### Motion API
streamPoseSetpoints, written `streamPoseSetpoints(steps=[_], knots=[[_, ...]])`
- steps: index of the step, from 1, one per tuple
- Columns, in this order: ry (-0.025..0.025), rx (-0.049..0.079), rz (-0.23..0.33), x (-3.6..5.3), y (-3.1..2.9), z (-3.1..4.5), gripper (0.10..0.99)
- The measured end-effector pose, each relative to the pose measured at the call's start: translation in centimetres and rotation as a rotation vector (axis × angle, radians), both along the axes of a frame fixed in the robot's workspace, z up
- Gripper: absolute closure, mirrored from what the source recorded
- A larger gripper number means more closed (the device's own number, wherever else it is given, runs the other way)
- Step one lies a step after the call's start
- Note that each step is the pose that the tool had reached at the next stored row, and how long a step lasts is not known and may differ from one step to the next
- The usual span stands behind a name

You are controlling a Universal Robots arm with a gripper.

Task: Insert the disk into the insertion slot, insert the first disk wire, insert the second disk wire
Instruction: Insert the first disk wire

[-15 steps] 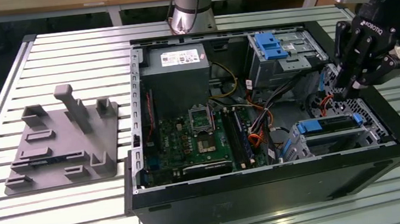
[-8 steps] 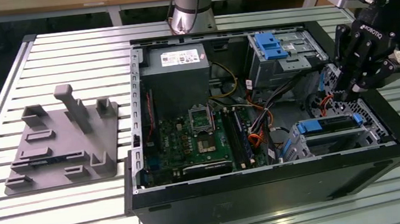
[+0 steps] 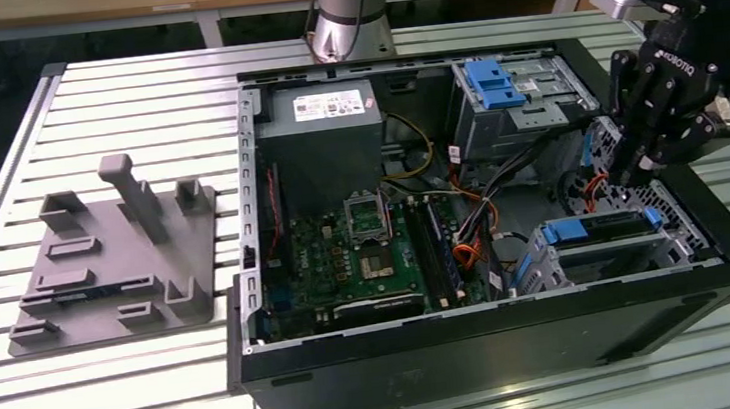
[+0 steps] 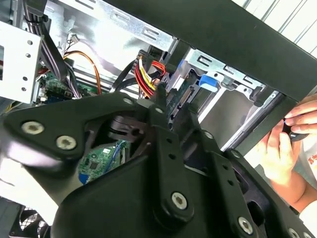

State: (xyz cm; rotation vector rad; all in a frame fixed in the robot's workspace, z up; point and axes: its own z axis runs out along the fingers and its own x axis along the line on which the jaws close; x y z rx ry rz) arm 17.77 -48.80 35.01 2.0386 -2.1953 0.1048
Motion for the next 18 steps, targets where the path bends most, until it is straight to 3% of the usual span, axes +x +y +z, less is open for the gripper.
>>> streamPoseSetpoints(steps=[1, 2, 4, 13, 15, 18], knots=[[0.0, -0.001, 0.0, 0.0, 0.0, -0.04, 0.82], [0.0, -0.002, 0.0, 0.0, 0.0, -0.09, 0.82], [0.0001, -0.003, 0.0, -0.01, 0.0, -0.18, 0.922], [-0.0004, -0.006, 0.0, -0.05, 0.0, -0.34, 0.922], [-0.003, 0.0, 0.0, -0.1, 0.0, -0.33, 0.922], [-0.0116, 0.016, 0.001, -0.3, 0.0, -0.33, 0.922]])
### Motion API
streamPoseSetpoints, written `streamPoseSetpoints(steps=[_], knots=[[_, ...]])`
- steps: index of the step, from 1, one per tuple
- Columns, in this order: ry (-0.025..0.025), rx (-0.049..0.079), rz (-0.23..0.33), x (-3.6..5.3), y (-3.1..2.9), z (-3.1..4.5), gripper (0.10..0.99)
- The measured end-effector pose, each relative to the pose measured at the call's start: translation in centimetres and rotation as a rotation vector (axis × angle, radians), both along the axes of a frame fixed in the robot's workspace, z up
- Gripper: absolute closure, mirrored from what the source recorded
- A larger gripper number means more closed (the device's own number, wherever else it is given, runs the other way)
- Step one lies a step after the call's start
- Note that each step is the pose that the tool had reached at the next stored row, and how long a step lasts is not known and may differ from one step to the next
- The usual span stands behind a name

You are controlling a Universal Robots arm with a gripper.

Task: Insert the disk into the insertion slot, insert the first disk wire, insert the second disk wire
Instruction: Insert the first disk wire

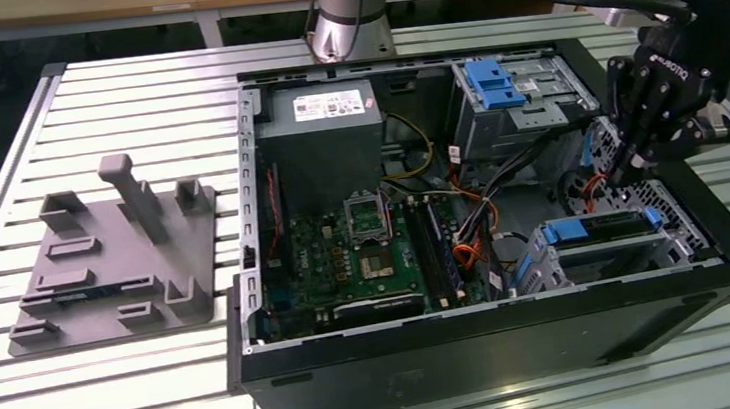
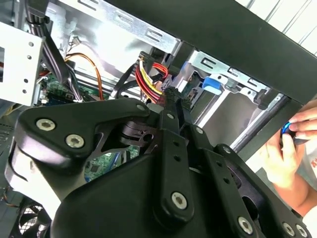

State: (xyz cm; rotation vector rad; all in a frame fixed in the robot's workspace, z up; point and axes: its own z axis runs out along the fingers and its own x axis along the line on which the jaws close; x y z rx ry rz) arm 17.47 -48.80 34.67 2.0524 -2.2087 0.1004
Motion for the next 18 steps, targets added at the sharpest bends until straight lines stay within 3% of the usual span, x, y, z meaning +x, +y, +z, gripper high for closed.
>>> streamPoseSetpoints(steps=[5, 13, 18], knots=[[-0.0089, 0.013, 0.009, -0.18, -0.11, 0.02, 0.922], [-0.0108, 0.016, 0.026, -0.21, -0.65, 0.09, 0.922], [-0.0121, 0.04, 0.026, -0.22, -1.41, 0.13, 0.922]])
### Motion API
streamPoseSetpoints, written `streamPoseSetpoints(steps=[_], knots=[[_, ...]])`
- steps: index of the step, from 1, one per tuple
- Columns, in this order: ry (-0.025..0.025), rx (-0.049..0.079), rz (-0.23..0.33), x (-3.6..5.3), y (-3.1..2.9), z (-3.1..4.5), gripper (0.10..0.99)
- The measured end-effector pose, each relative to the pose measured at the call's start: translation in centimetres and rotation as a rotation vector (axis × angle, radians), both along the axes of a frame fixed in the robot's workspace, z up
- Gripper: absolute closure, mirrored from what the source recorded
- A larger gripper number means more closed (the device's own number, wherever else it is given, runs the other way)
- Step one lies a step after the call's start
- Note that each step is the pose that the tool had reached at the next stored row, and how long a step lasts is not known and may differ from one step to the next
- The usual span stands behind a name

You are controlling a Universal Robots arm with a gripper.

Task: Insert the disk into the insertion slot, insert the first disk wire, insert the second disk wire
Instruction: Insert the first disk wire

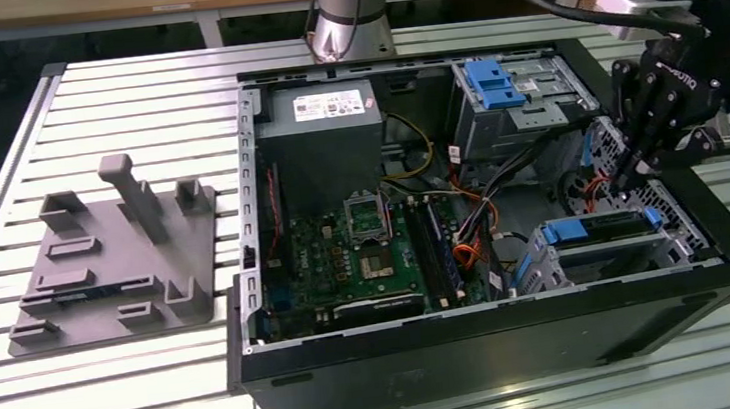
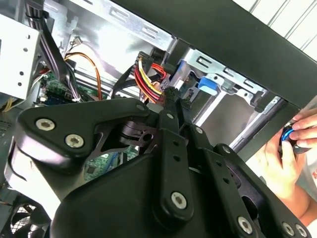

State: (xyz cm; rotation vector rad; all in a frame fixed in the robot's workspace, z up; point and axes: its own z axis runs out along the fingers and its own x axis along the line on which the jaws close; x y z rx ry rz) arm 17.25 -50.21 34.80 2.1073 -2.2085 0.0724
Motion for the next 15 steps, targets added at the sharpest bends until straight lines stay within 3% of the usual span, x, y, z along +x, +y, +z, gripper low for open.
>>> streamPoseSetpoints(steps=[4, 8, 15], knots=[[-0.0016, 0.008, 0.001, -0.08, -0.65, 0.01, 0.922], [-0.0067, 0.034, 0.006, -0.11, -0.92, 0.01, 0.922], [-0.0081, 0.05, 0.006, -0.54, -2.21, -0.03, 0.922]])
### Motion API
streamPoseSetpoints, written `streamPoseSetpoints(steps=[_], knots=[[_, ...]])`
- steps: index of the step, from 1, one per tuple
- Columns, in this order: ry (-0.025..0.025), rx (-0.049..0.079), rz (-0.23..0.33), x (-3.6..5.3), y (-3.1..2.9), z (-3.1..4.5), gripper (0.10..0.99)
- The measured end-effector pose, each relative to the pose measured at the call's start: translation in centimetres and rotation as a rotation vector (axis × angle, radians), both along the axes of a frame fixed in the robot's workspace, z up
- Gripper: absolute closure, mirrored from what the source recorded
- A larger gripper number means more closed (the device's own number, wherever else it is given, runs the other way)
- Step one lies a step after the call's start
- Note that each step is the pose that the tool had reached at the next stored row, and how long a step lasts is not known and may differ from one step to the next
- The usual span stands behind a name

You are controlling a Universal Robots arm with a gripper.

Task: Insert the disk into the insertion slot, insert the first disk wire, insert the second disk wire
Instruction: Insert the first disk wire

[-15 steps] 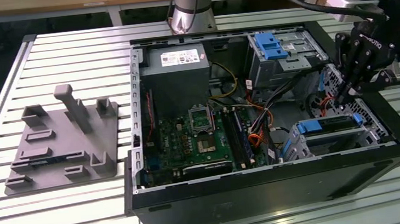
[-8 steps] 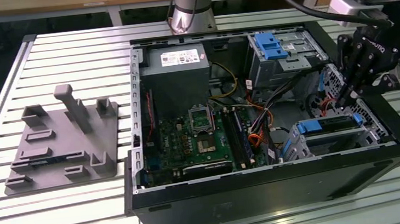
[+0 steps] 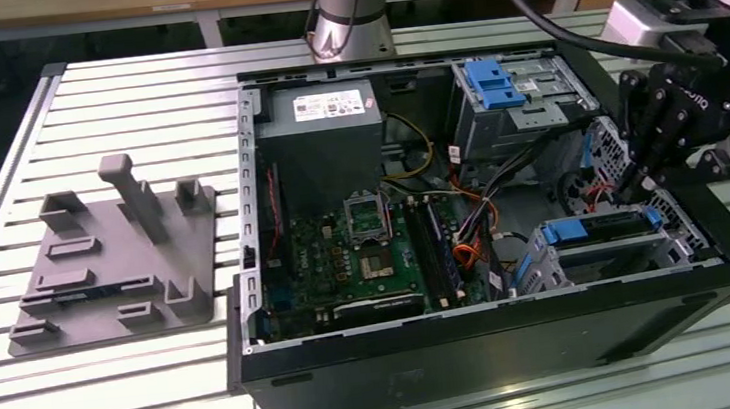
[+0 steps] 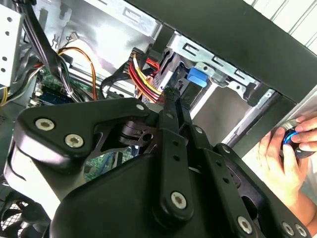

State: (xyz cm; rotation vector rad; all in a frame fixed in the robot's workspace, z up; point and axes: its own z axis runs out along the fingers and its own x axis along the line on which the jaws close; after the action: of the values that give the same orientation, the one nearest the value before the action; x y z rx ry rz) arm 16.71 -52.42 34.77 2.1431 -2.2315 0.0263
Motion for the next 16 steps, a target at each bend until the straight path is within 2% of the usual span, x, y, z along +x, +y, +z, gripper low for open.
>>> streamPoseSetpoints(steps=[3, 6, 16], knots=[[-0.0018, 0.021, 0.001, -0.14, -0.12, -0.01, 0.922], [-0.0024, 0.037, 0.005, -0.16, -0.2, -0.02, 0.922], [-0.0023, 0.038, 0.014, -0.16, -0.21, -0.05, 0.922]])
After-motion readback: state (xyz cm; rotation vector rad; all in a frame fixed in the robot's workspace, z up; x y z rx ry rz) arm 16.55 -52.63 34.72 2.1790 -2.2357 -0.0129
